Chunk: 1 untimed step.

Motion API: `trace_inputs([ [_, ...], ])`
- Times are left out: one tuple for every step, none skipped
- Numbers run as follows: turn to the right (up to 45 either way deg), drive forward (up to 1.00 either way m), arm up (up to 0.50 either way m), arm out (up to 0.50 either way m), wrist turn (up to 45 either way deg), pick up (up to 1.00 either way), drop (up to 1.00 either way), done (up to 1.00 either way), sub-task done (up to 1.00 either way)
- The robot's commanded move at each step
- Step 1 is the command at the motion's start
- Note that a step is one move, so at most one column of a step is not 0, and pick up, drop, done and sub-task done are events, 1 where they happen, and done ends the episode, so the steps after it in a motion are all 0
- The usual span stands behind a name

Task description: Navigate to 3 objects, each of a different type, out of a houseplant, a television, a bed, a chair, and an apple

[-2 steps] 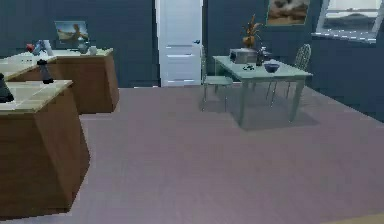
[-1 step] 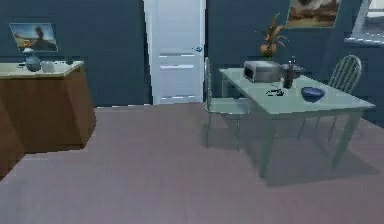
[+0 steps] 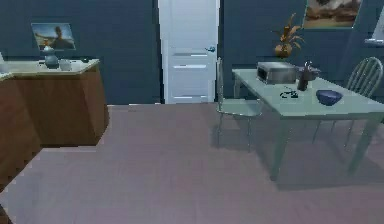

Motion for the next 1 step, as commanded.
trace_inputs([
  [0.0,1.00,0.00,0.00,0.0,0.00,0.00,0.00,0.00],
])
